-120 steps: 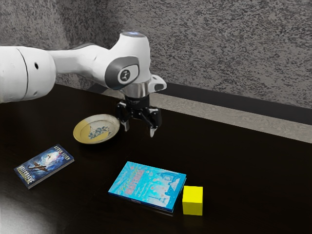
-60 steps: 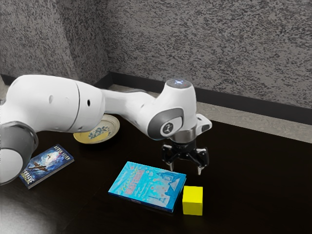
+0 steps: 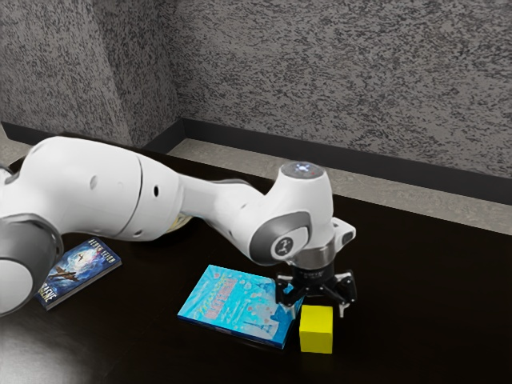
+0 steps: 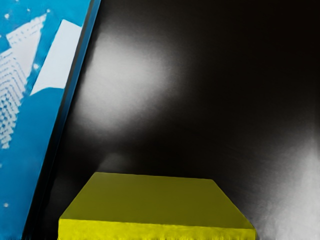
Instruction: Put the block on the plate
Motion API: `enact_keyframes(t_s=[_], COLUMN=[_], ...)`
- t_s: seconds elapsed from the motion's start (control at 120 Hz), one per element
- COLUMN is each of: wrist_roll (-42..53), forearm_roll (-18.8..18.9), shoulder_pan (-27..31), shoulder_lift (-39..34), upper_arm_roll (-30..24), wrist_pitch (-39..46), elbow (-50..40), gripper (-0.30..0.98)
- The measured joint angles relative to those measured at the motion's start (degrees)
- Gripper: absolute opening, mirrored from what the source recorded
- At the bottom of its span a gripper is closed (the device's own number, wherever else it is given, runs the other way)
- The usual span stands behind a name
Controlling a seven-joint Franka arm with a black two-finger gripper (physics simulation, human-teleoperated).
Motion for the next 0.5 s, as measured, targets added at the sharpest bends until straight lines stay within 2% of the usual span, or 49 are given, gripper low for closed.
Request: enact_keyframes(t_s=[0.5], wrist_roll=[-7.20], forearm_roll=[0.07], shoulder_pan=[-0.32], shoulder_lift=[2.96], upper_arm_roll=[-0.08], wrist_pitch=[2.50], elbow=[-0.21], gripper=[0.69])
